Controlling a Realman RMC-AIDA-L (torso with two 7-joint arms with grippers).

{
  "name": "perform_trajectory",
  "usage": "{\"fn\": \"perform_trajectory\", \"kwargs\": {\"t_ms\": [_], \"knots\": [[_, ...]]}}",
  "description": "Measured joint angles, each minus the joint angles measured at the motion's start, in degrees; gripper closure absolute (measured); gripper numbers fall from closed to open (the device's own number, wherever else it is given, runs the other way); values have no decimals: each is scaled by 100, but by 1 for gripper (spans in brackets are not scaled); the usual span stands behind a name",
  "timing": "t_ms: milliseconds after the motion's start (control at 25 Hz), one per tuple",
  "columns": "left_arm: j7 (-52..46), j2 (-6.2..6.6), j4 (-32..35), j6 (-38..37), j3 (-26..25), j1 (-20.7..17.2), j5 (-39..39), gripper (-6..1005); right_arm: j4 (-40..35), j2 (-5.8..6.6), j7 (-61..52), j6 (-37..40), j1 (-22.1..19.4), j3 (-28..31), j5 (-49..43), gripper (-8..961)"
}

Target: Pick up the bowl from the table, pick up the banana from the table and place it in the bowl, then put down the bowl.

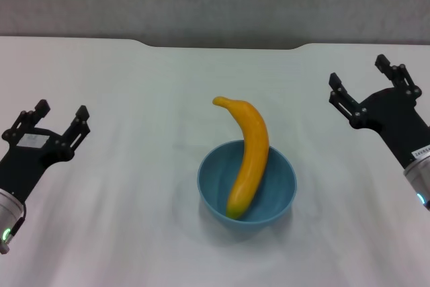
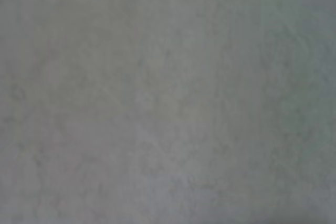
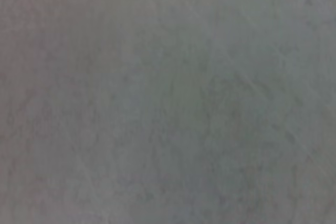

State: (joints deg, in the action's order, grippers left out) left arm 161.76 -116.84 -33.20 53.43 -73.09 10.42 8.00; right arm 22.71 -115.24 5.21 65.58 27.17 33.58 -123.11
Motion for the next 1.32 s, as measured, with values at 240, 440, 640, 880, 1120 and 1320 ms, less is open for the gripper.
{"fn": "perform_trajectory", "kwargs": {"t_ms": [240, 440, 640, 880, 1120, 1320], "knots": [[-444, 19, 829, 326, -45, 388, 146, 255, -130, -10, -19, -34, -23, 14, 30, 70], [-415, -4, 1234, 387, -63, 593, 255, 256, -261, -29, -14, -32, -17, -21, 20, 71], [-454, -11, 1451, 464, -55, 604, 570, 256, -278, -42, -43, -16, -37, -28, 31, 71], [-487, -13, 1529, 125, -26, 661, 584, 256, -446, -32, -69, -182, 2, -64, 9, 70], [-466, -8, 1610, -216, -52, 781, 588, 256, -477, -23, -100, -441, 14, -89, 32, 71], [-543, -6, 1591, -226, -39, 784, 598, 256, -450, -25, -101, -621, 34, -94, 20, 71]]}}
